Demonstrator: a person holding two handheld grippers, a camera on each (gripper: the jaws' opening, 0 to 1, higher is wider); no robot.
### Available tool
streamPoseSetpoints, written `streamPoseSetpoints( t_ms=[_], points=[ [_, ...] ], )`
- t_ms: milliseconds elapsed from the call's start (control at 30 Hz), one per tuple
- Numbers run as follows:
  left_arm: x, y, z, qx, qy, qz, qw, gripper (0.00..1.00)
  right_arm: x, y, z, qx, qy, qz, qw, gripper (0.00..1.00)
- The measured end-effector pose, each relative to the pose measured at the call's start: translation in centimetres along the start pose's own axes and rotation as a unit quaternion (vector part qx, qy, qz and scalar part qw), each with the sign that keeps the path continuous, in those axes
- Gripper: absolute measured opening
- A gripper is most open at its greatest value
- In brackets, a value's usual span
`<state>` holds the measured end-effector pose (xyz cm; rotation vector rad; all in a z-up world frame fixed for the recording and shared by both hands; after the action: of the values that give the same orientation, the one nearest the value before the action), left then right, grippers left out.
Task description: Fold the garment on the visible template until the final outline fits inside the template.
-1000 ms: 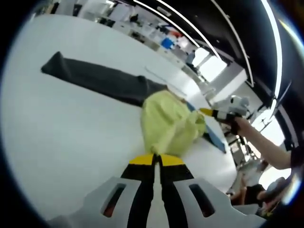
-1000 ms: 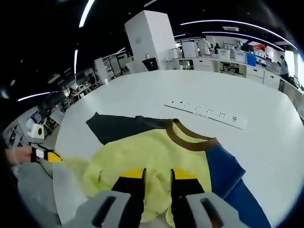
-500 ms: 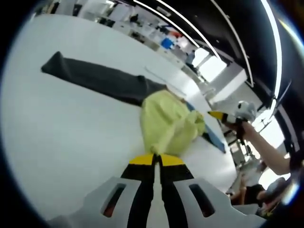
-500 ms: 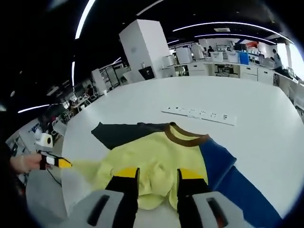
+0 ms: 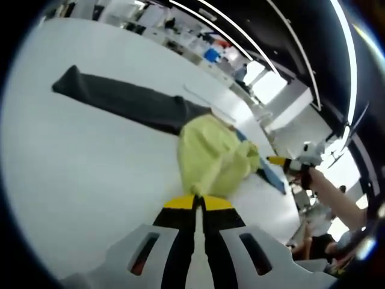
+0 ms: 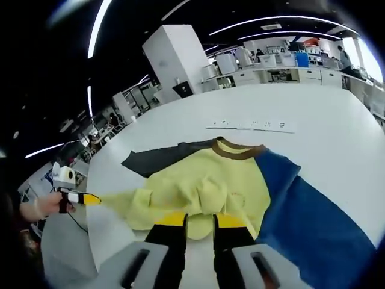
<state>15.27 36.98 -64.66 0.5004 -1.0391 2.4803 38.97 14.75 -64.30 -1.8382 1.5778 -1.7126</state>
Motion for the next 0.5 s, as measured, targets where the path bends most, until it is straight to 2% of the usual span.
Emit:
streamPoseSetpoints(
  t_ms=[167, 500],
  points=[
    [0.0, 0.0, 0.0, 0.001, -0.001, 0.001, 1.0000, 0.00, -0.9, 1.1, 0.4, -0.026, 0.002, -0.010, 0.9996, 0.11],
    [0.0, 0.0, 0.0, 0.003, -0.001, 0.000, 1.0000, 0.00, -2.4, 1.5, 0.9, -0.044, 0.009, -0.014, 0.9989, 0.11]
  ],
)
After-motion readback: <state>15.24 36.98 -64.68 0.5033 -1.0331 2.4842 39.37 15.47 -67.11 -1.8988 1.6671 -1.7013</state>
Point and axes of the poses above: the point that each gripper's makers call its tool centre point, and the gripper's own axes: x roughly backward along the fingers, z roughly to its right, y roughly out of its underside, the point moved 4 cm from there along x, roughly backward along the fingers, and after that the axes turned 6 degrees about y, right-handed, at the moved point
